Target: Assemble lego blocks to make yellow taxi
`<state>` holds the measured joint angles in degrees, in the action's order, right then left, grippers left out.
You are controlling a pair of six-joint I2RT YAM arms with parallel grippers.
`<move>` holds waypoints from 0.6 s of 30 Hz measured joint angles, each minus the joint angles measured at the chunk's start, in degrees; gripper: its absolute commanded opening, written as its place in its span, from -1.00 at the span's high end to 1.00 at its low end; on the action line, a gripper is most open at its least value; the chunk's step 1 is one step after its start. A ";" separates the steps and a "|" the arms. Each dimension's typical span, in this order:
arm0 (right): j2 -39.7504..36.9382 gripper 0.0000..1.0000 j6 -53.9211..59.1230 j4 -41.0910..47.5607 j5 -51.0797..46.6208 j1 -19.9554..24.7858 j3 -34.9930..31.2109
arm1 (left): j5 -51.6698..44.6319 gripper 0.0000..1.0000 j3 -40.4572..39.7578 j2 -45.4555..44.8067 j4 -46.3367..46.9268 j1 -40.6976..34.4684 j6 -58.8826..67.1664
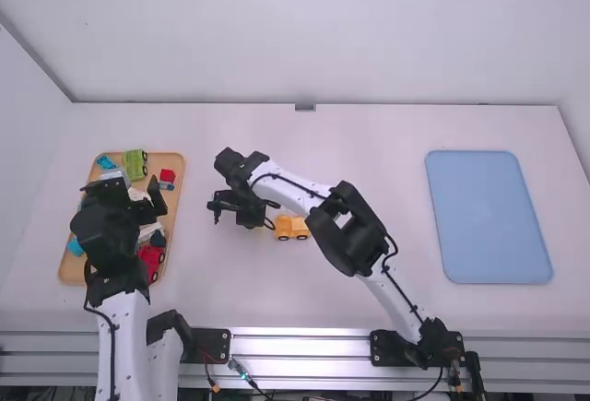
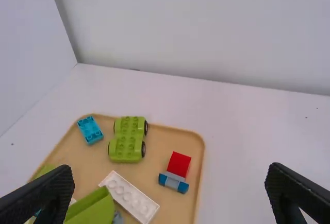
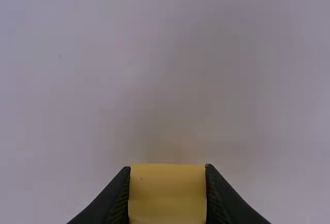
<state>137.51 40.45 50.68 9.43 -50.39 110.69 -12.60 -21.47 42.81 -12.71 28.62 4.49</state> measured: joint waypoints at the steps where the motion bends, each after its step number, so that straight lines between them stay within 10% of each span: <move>1: 0.00 0.38 0.04 -0.07 0.02 0.00 -0.02 | -0.74 -0.98 0.00 0.87 -0.74 0.00 0.07; 14: 0.00 0.08 0.02 0.50 3.54 -0.02 -0.31 | -6.32 -0.98 0.00 8.94 -6.45 0.00 0.90; 18: 0.00 -0.39 -0.09 0.46 3.69 -0.02 -0.31 | -6.93 -0.98 0.00 8.94 -6.47 0.00 0.92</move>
<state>137.51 40.36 51.13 13.13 -50.41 110.39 -19.53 -21.47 51.75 -19.18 28.62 5.41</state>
